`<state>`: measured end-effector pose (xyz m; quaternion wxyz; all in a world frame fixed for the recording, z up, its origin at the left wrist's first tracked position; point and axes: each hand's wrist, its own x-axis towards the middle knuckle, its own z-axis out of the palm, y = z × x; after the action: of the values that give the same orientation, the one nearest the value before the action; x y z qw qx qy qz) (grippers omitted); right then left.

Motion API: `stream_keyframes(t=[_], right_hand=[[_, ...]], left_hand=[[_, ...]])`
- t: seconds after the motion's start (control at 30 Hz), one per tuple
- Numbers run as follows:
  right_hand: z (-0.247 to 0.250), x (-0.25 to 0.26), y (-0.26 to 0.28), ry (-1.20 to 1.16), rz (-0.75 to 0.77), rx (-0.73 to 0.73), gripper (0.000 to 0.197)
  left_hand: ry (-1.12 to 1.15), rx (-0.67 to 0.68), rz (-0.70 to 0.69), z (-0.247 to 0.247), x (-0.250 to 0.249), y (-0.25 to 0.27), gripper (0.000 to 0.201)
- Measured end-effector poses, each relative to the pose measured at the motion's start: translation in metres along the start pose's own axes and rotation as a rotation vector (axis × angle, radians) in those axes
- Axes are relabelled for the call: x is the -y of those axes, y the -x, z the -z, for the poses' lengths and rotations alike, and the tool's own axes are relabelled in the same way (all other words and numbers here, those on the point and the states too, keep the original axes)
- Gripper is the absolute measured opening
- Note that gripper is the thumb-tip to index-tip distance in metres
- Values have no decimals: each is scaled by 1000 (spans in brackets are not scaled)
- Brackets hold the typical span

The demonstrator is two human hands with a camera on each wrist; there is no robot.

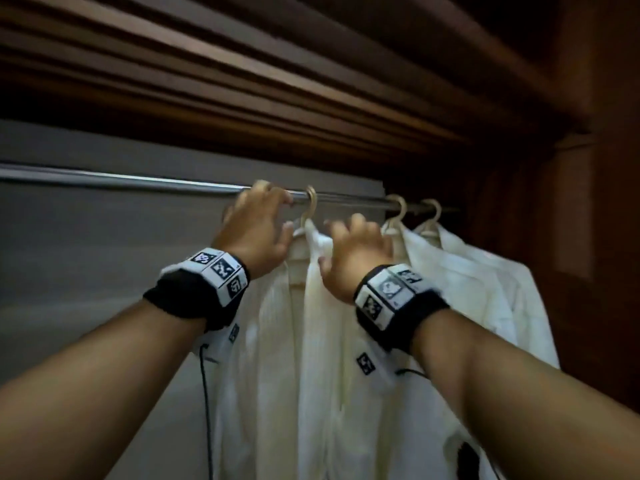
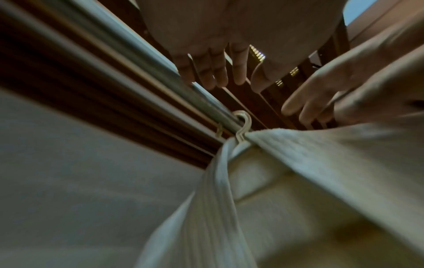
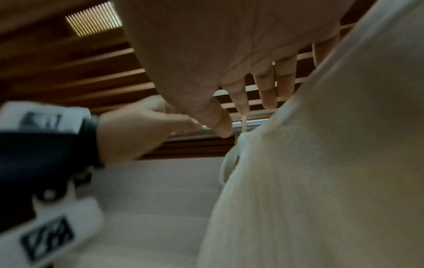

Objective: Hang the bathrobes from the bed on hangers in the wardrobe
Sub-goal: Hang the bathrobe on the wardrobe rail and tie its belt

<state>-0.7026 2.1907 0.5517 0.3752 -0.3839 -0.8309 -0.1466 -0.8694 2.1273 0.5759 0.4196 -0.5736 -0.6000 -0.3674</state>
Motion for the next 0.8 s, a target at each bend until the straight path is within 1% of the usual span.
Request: stream_keyframes(t=[0.03,0.07,0.1,0.13,0.17,0.23,0.27,0.3,0.37,0.4,0.47,0.57,0.67,0.8], right_hand=[[-6,4,-11,41,1,57,53],[-12,6,-18,45,15,122,52],[-18,5,-24,40,25,183,52],[-22,1,-28,32,27,231,52],[-25,-5,-31,17,13,260,53],[-29,-22,-35,-44,-30,253,48],[-31,-31,-37,-83,-58,247,44],[-33,-40,-39,-116,-85,256,42],[-38,-59,-49,-153,-137,295,46],[-41,-69,-53,-170,-170,306,50],[-46,-86,-61,-186,-236,319,60],[-53,-103,-68,-170,-224,352,70],[-59,-113,-72,-207,-188,379,72],[-63,-116,-67,-182,-165,347,72]], left_hand=[[-75,-6,-40,0,-3,-16,47],[-130,26,-67,-2,-4,-31,55],[-171,89,-91,-7,-4,-44,61],[-210,167,-119,-13,-4,-55,62],[-250,238,-154,-20,-3,-65,59],[-293,299,-205,-33,-4,-83,43],[-297,315,-199,-37,-6,-92,37],[-299,346,-175,-42,-8,-101,39],[-322,418,-133,-53,-15,-115,53],[-345,431,-129,-57,-18,-121,55],[-406,421,-152,-65,-25,-129,50],[-441,379,-149,-78,-30,-133,46],[-441,332,-125,-87,-30,-134,49],[-476,249,-119,-90,-34,-126,48]])
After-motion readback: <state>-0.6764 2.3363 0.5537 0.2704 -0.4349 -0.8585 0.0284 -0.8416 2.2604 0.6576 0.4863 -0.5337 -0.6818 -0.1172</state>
